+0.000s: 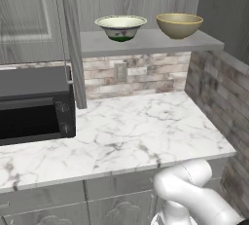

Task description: Open the cabinet. Pick the bowls from the counter and place them in the cabinet. Then close the cabinet.

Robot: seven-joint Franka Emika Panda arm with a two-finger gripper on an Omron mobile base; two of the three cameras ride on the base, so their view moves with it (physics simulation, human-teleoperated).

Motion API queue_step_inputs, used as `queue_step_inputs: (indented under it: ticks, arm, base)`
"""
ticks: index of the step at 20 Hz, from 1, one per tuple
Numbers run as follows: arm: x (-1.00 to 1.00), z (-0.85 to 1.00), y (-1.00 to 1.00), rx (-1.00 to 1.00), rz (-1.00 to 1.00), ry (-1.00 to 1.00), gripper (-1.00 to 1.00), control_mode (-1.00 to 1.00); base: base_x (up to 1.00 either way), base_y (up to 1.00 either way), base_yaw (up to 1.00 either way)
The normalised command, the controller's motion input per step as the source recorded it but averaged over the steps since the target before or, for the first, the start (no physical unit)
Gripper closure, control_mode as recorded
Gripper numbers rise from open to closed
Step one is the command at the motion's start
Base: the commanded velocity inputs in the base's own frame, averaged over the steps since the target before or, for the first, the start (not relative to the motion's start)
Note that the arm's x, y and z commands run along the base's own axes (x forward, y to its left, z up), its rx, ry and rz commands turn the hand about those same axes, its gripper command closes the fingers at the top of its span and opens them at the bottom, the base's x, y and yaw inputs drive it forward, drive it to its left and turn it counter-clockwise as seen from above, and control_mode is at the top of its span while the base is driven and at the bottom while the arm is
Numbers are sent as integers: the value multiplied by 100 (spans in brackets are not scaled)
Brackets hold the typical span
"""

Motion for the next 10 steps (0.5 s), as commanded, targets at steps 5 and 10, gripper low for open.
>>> queue_step_inputs:
  ticks: [5,10]
  arm:
    - [20,-7,-8,4,10,24,-100,-100]
    - [5,0,22,0,3,23,-100,-100]
  base:
    - [0,0,0]
    - [0,0,0]
